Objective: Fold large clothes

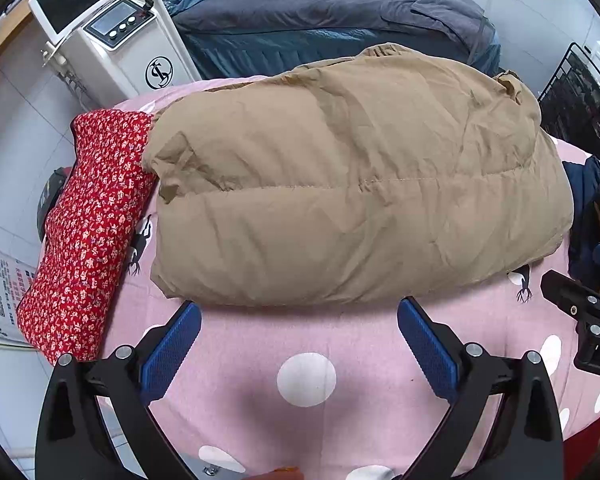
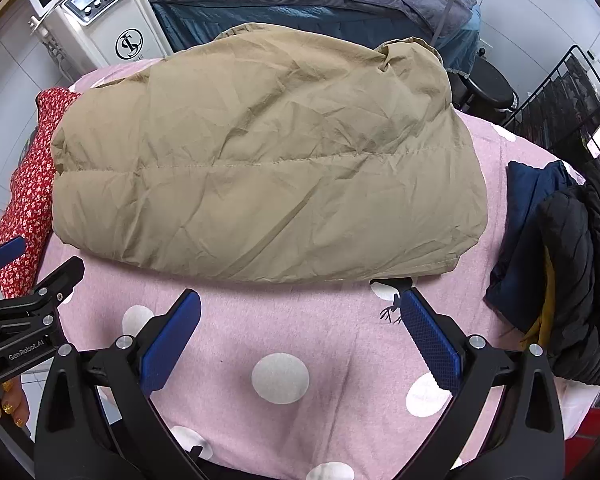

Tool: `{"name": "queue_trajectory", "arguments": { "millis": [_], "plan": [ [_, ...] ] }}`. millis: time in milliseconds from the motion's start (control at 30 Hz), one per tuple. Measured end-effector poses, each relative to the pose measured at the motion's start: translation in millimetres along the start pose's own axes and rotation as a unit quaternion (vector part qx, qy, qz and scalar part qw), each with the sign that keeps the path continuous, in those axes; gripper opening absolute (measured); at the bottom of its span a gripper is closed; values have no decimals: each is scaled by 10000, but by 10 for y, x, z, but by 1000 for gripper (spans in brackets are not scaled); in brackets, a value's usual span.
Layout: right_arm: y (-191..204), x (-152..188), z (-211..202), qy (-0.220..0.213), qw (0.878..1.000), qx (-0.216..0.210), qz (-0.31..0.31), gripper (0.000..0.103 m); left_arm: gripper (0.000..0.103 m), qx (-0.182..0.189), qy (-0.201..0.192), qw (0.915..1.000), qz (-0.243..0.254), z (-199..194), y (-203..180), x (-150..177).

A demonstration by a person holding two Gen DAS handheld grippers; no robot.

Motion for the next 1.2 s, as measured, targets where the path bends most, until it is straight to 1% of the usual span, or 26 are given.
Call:
{"name": "queue_trajectory", "arguments": {
  "millis": [167,733,1033,1200],
  "plan": [
    [-2,0,4,4,10000,4,8,98,97,-42,-16,10000,54,7,-10,1],
    [16,9,6,20,10000,-9,-47,98,97,-6,46,10000,40,42,8,46],
    [43,23,11,16,9999,48,-132,98,97,68,78,9999,47,41,-20,39],
    [50,27,19,22,9999,48,-140,98,97,48,8,9999,88,35,-24,25]
  ]
}}
Point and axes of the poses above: each gripper's, at about its wrist camera, not at the fingertips, and z roughly the way its jaws point, y to its left, x to its underside, the point moved 6 cm from there along z, roughly the way its jaws point, and after that the axes turned 14 degrees about -y, right-handed, at the moved point
